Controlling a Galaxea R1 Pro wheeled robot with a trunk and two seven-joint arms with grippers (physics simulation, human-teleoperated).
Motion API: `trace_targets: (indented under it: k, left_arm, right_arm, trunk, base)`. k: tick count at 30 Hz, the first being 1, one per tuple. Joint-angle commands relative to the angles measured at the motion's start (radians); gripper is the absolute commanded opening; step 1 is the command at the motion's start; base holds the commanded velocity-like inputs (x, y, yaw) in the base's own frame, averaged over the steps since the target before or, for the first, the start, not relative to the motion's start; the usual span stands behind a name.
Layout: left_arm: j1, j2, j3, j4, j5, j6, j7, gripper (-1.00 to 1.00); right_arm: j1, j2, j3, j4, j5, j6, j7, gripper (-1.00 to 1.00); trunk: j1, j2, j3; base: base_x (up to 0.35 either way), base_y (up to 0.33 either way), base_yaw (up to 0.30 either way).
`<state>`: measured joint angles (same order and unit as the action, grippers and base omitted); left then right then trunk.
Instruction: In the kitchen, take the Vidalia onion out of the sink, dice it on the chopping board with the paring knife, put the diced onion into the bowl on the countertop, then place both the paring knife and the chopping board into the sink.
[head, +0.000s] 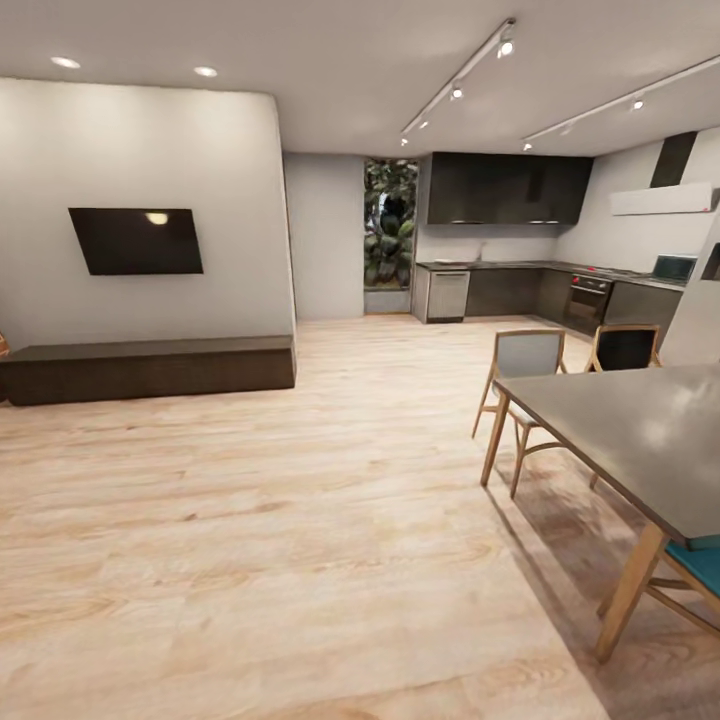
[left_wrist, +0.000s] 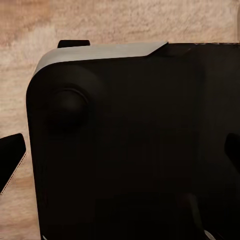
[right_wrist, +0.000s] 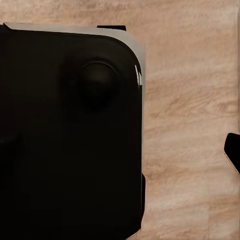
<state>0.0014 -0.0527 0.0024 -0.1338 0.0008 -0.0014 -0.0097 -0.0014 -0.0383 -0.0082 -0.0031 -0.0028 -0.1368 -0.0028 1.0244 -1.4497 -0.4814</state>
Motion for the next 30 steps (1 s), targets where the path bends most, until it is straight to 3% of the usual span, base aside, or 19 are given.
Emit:
trace_targets:
  k: [1,30]
  left_arm:
    - [0.000,0.000,0.000,-0.001,0.000,0.000,-0.001,1.00]
    - [0.000,0.001,-0.001,-0.001,0.001,0.000,-0.001,1.00]
  right_arm:
    - [0.000,0.000,-0.001,0.000,0.000,-0.003,0.000,1.00]
    - [0.000,0.000,-0.001,0.000,0.000,-0.003,0.000,1.00]
  trunk:
    - [0.001,0.000,-0.001]
    - [0.001,0.000,-0.001]
  base:
    - [0.342,0.000,0.000]
    - [0.342,0.000,-0.034]
